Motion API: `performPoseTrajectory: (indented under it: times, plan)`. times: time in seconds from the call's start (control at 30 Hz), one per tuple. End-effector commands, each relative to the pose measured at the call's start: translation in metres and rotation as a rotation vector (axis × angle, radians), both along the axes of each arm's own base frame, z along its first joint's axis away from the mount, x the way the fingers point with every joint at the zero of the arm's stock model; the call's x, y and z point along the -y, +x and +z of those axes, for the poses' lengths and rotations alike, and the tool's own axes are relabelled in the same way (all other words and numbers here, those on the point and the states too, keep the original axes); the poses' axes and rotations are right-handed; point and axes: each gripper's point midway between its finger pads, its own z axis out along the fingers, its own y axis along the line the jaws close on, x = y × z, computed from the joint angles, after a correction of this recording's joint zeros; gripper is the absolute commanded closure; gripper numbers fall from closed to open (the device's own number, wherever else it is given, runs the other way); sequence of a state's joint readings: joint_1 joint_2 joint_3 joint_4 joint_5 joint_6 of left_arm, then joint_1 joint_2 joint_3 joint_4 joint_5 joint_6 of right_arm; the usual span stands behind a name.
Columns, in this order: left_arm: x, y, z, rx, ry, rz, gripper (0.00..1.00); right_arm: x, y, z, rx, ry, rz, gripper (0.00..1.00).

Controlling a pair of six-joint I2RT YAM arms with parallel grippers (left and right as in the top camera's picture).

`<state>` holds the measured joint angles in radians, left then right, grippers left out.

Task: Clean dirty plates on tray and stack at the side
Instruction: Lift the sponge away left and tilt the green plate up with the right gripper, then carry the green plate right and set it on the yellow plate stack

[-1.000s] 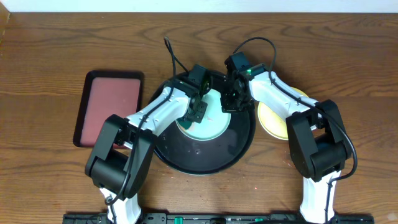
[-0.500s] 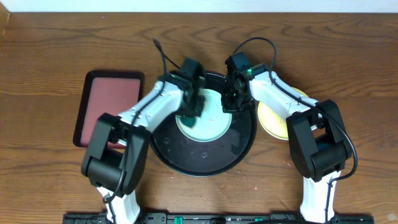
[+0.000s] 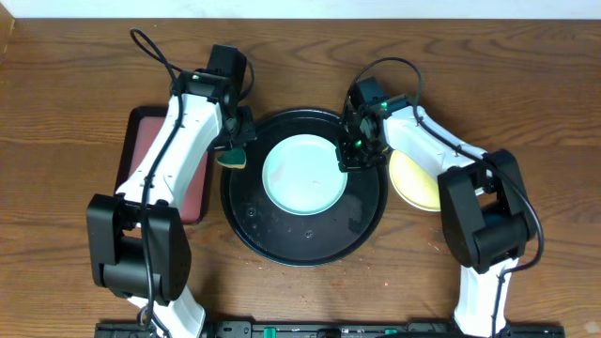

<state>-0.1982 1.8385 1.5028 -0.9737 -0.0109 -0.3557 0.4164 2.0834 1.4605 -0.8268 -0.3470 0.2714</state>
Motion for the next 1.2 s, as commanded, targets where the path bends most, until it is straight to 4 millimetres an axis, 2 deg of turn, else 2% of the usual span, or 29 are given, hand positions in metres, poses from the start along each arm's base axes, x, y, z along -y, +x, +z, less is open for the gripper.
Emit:
performPoseTrajectory:
  times: [0.0,0.17,0.3,0.6,0.73,1.0,1.17]
  plan:
    - [-0.002,0.003,0.005,0.015,0.016,0.005,0.93,0.002,0.006,0.048,0.143,-0.012,0.042,0.99]
    - [-0.002,0.003,0.005,0.015,0.016,0.005,0.93,0.032,0.013,0.086,0.34,-0.268,0.028,0.99]
    - [-0.002,0.002,0.005,0.015,0.016,0.005,0.93,0.054,0.011,0.112,0.465,-0.489,-0.031,0.99]
    - [-0.002,0.002,0.005,0.015,0.016,0.005,0.93,0.063,-0.013,0.171,0.758,-0.834,-0.137,0.99]
    - [-0.002,0.002,0.005,0.015,0.016,0.006,0.93,0.06,-0.021,0.193,0.862,-0.914,-0.117,0.99]
    - [-0.002,0.003,0.005,0.015,0.016,0.006,0.93,0.062,-0.024,0.206,0.919,-0.938,-0.151,0.99]
    - [-0.001,0.004,0.005,0.022,0.015,0.005,0.92,0.067,-0.024,0.196,0.859,-0.878,-0.223,0.99]
